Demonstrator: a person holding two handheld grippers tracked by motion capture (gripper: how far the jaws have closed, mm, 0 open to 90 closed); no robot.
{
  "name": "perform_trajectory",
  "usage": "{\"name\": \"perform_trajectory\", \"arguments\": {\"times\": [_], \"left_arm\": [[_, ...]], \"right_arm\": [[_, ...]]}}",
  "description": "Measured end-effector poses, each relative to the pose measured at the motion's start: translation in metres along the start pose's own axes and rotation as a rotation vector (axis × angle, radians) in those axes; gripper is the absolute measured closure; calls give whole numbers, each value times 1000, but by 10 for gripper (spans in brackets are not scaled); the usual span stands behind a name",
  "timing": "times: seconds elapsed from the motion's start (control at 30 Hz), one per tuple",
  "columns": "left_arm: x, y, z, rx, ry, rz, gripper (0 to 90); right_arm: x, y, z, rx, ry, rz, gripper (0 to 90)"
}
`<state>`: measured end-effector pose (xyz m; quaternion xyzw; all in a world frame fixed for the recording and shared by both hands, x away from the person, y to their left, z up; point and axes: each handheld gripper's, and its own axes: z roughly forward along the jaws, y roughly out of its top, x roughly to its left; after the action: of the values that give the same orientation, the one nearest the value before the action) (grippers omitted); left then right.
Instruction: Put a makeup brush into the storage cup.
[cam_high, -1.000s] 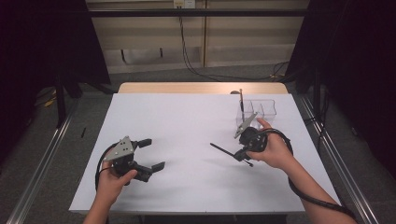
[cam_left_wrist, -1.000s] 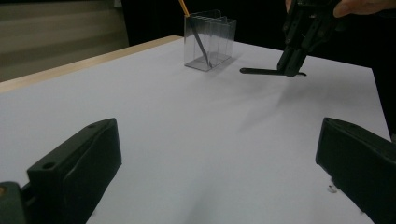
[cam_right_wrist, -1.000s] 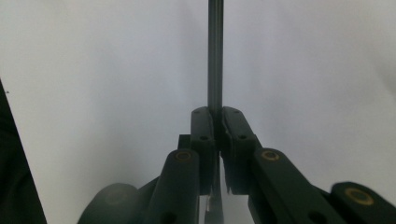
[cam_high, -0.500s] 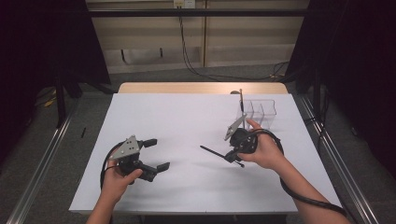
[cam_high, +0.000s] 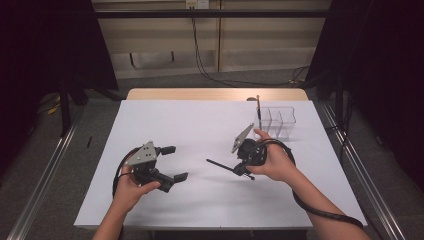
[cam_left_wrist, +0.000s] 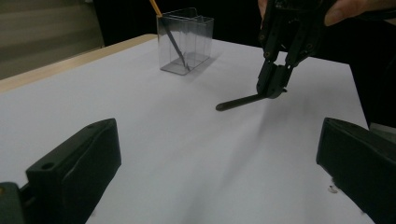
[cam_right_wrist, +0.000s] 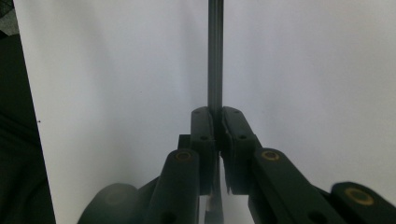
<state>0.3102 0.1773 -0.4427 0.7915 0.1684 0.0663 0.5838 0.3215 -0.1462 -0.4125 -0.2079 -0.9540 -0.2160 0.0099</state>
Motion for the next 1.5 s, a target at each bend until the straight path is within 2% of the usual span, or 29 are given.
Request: {"name": "perform_trajectory", "arguments": {"times": [0.1, 0.23, 0.33, 0.47, 0.6, 0.77, 0.83, 0.9, 1.0, 1.1, 1.23, 1.47, 1.5], "left_arm": [[-1, 5, 8, 12, -31, -13, 0], [-4, 11, 19, 38, -61, -10, 0], [-5, 17, 26, 59, -82, 12, 24], [-6, 24, 35, 108, -78, 43, 38], [-7, 28, 43, 153, -97, 67, 55], [-7, 33, 50, 177, -112, 88, 81], [-7, 35, 52, 195, -120, 92, 115], [-7, 37, 55, 228, -129, 114, 143], [-6, 41, 58, 262, -126, 122, 161], [-4, 44, 62, 264, -129, 118, 185], [-2, 47, 66, 301, -137, 114, 244], [-2, 52, 71, 342, -144, 136, 359], [-3, 53, 71, 348, -145, 155, 392]], "right_arm": [[0, 1, 0, 6, -1, 0, 850], [1, 2, 0, 12, 4, -8, 850], [2, 4, 0, 14, 5, -17, 850], [4, 7, 1, 16, 6, -33, 849], [5, 8, 2, 18, 7, -42, 850], [6, 10, 1, 23, 2, -41, 849], [6, 10, 1, 23, 5, -41, 850], [6, 10, 1, 26, 5, -43, 850], [7, 10, 1, 26, 10, -42, 849], [7, 11, 1, 33, 13, -42, 850], [7, 12, -1, 34, 18, -41, 849], [6, 12, -3, 44, 22, -46, 849], [5, 12, -3, 45, 23, -51, 849]]}}
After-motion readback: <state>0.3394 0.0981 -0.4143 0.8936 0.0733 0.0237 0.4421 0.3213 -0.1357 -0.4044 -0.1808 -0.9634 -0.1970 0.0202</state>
